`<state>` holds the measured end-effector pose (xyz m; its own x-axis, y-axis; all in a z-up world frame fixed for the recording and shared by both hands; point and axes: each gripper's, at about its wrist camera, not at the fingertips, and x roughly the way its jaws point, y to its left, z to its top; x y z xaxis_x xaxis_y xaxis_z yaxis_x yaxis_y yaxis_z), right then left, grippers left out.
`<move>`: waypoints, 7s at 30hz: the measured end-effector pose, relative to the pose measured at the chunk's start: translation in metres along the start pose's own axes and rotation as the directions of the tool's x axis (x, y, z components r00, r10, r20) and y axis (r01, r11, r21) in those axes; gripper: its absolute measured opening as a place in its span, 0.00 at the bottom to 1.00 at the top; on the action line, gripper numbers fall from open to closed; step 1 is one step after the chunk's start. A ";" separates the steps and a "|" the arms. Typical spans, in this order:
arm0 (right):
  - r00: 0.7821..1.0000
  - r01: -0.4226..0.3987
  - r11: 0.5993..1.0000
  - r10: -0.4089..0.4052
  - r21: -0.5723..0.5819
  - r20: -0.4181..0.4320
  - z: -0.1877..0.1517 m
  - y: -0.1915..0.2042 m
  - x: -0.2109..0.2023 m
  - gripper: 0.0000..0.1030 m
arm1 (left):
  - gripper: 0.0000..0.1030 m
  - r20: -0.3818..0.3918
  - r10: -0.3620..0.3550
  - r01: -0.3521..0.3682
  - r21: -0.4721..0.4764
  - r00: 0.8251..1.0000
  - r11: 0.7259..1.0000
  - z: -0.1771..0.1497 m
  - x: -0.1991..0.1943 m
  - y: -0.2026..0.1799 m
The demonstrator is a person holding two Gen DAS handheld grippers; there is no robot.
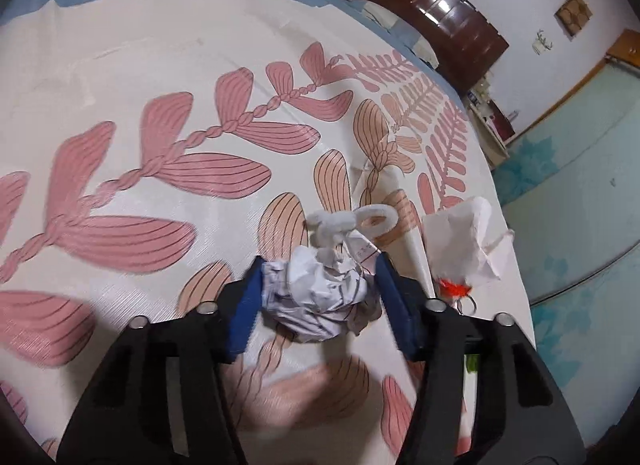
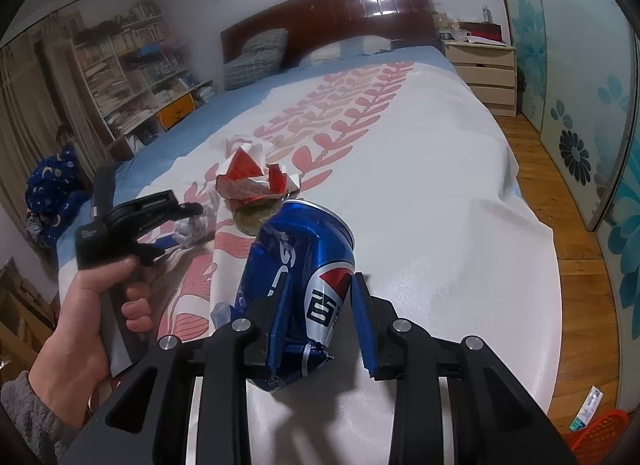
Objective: Collect trash
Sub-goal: 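Grasp the blue Pepsi can with the right tool while the left grasps crumpled paper, then carry the can and paper to the red wastebasket and open both tools, then return both tools to the bed toward the remaining trash, then grasp the green scrap with the right tool while the left grasps the metal lid, then carry the lid and green scrap to the red wastebasket and open both tools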
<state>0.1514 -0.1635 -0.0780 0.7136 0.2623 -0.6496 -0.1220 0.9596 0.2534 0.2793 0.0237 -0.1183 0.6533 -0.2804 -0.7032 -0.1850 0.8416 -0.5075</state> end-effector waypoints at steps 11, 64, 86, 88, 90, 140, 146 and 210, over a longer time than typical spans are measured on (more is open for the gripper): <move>1.000 -0.015 1.000 0.015 0.020 0.024 -0.004 -0.004 -0.032 0.25 | 0.28 0.015 -0.020 0.019 0.096 1.000 0.995 -0.040 -0.064 -0.001; 0.881 0.457 0.818 -0.364 0.349 -0.301 -0.224 -0.475 -0.326 0.24 | 0.27 -0.556 0.078 0.408 0.691 0.828 0.597 -0.518 0.010 -0.435; 0.849 0.517 0.778 -0.413 0.357 -0.330 -0.231 -0.440 -0.309 0.50 | 0.67 -0.581 0.053 0.434 0.663 0.812 0.609 -0.519 0.007 -0.434; 0.853 0.513 0.783 -0.416 0.352 -0.317 -0.224 -0.434 -0.312 0.51 | 0.67 -0.566 0.041 0.431 0.671 0.823 0.603 -0.513 0.001 -0.433; 0.856 0.509 0.790 -0.421 0.342 -0.300 -0.216 -0.428 -0.315 0.53 | 0.67 -0.548 0.030 0.421 0.676 0.836 0.606 -0.504 -0.007 -0.431; 0.980 0.055 0.978 -0.092 -0.202 -0.176 0.067 0.053 0.141 0.13 | 0.80 0.032 -0.104 0.091 0.269 0.994 0.959 -0.123 -0.138 -0.069; 0.998 0.033 0.993 -0.039 -0.111 -0.056 0.050 0.020 0.094 0.13 | 0.81 0.023 -0.055 0.048 0.240 0.998 0.970 -0.118 -0.104 -0.079; 0.999 -0.050 0.989 0.051 0.139 -0.009 0.012 -0.061 0.043 0.14 | 0.07 0.036 -0.058 0.044 0.308 0.998 0.950 -0.066 -0.048 -0.116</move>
<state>0.1977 -0.2121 -0.1127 0.7002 0.3120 -0.6421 -0.0599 0.9219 0.3827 0.2210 -0.0910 -0.0580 0.6892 -0.3116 -0.6541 0.0791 0.9297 -0.3596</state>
